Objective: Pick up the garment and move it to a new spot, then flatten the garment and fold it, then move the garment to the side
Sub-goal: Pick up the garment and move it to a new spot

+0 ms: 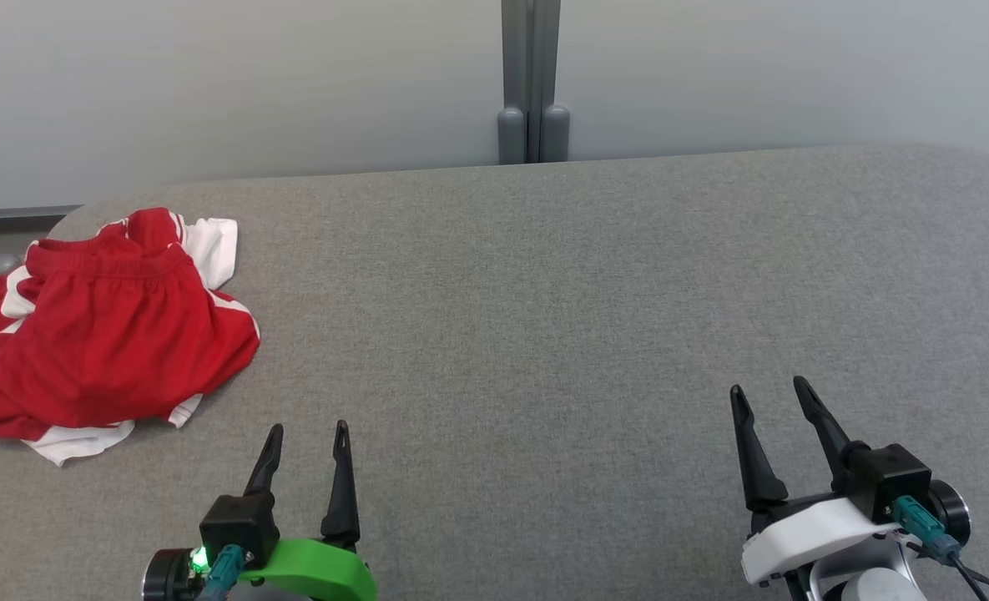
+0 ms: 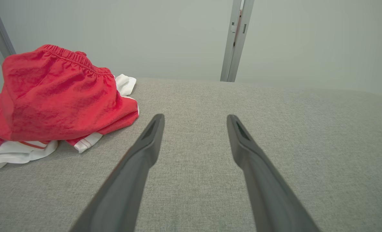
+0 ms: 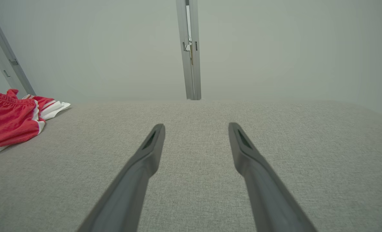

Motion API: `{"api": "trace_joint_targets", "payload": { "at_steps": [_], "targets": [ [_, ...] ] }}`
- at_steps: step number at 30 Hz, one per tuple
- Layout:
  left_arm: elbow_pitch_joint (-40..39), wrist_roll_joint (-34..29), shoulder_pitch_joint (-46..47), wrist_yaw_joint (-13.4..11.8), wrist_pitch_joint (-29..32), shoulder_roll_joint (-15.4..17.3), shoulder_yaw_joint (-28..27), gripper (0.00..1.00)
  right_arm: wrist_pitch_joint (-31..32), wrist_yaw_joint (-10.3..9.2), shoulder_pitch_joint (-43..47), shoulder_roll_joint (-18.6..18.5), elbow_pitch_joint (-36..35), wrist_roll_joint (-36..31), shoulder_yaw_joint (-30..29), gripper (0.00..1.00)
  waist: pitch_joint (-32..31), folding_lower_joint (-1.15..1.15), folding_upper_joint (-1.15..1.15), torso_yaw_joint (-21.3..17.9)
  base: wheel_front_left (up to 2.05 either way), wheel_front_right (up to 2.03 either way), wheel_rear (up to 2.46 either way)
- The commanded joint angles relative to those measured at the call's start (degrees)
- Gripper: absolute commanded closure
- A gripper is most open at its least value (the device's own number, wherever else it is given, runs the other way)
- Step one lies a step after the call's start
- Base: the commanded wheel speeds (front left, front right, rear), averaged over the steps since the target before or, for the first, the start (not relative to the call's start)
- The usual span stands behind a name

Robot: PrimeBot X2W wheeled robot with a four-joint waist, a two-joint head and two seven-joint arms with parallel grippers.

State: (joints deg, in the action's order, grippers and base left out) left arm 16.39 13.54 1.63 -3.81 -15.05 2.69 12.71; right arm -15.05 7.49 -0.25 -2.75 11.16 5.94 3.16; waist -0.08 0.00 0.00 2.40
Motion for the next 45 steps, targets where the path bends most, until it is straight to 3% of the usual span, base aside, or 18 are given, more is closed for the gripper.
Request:
{"api": "trace_joint_targets", "payload": {
  "at_steps": [1, 10, 24, 30, 45],
  "targets": [
    [0.1, 0.0, 0.56, -0.27, -0.2, 0.36, -0.16, 0.0, -0.19, 0.0, 0.7, -0.23, -0.21, 0.1, 0.02, 0.0, -0.02, 0.0, 0.0, 0.02, 0.0, 0.0, 0.0],
    [0.22, -0.5, 1.48, -0.03, -0.13, 0.35, 0.75, 0.0, -0.19, 0.0, 1.23, -0.19, -0.8, 1.42, -0.95, 0.0, 0.18, 0.0, 0.0, 3.21, 0.0, 0.0, 0.0],
    [-0.51, -2.03, 1.9, 0.69, -0.13, 0.33, -0.05, 0.0, -0.19, 0.0, 0.36, -0.2, -1.97, 3.26, -0.23, 0.0, 0.17, 0.0, 0.0, 20.37, 0.0, 0.0, 0.0],
    [-0.68, -2.2, 1.56, 0.71, -0.12, 0.32, -0.08, 0.0, -0.19, 0.0, 0.35, -0.24, -1.9, 3.75, 1.26, 0.0, -0.19, 0.0, 0.0, 25.33, 0.0, 0.0, 0.0],
    [-2.11, -1.83, -0.08, -0.33, -0.12, 0.32, -0.87, 0.0, -0.19, -0.01, 0.08, -0.26, -1.09, 3.05, 3.9, 0.0, -0.5, 0.0, 0.0, 26.47, 0.0, 0.0, 0.0]
  ]
}}
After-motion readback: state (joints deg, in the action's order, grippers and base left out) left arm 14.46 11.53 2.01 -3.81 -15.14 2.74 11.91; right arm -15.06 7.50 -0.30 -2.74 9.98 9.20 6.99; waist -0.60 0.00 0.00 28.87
